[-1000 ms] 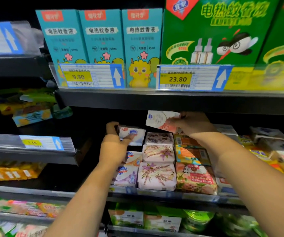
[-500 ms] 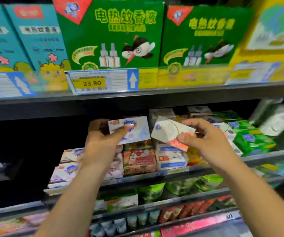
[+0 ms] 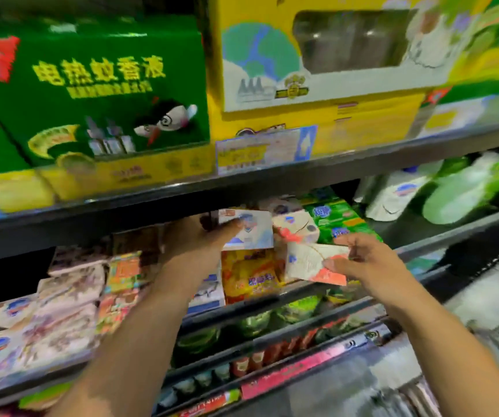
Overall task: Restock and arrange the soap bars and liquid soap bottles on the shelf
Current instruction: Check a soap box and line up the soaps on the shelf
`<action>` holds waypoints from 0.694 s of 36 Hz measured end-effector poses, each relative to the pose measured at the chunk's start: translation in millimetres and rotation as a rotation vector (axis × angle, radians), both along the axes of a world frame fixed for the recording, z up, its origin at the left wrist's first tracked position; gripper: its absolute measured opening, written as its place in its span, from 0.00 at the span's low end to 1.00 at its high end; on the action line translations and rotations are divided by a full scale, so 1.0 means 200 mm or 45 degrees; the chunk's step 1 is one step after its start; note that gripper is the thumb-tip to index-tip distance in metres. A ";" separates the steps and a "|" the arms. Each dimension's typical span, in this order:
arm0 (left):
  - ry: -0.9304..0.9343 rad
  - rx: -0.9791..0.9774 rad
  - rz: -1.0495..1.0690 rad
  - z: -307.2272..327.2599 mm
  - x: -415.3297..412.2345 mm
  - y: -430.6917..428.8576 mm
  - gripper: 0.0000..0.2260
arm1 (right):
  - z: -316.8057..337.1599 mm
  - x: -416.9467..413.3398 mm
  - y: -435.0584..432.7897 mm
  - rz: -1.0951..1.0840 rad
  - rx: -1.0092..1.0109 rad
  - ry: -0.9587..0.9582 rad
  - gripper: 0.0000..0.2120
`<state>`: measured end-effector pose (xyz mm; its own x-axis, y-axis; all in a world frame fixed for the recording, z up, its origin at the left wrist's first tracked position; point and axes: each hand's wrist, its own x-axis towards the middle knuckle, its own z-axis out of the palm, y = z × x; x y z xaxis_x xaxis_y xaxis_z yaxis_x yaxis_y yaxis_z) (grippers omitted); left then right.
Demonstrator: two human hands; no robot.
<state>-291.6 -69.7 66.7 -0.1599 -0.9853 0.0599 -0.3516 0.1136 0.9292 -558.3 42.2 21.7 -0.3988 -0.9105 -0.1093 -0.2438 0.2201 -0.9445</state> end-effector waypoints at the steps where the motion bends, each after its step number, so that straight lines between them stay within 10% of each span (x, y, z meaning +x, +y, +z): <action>1: -0.020 0.008 0.004 0.00 -0.05 -0.01 0.27 | -0.01 -0.02 -0.03 0.025 0.028 0.024 0.30; 4: -0.012 0.106 0.003 0.02 -0.17 -0.02 0.07 | -0.05 -0.08 -0.10 0.130 0.030 0.118 0.27; 9: 0.034 0.145 0.039 -0.01 -0.29 -0.01 0.11 | -0.03 -0.12 -0.22 0.283 0.013 0.515 0.06; 15: 0.149 0.150 0.018 -0.04 -0.33 0.02 0.10 | -0.10 -0.09 -0.29 0.325 0.120 1.487 0.14; 25: 0.219 0.223 -0.040 -0.10 -0.34 0.04 0.11 | 0.01 -0.10 -0.24 0.414 -0.301 0.719 0.37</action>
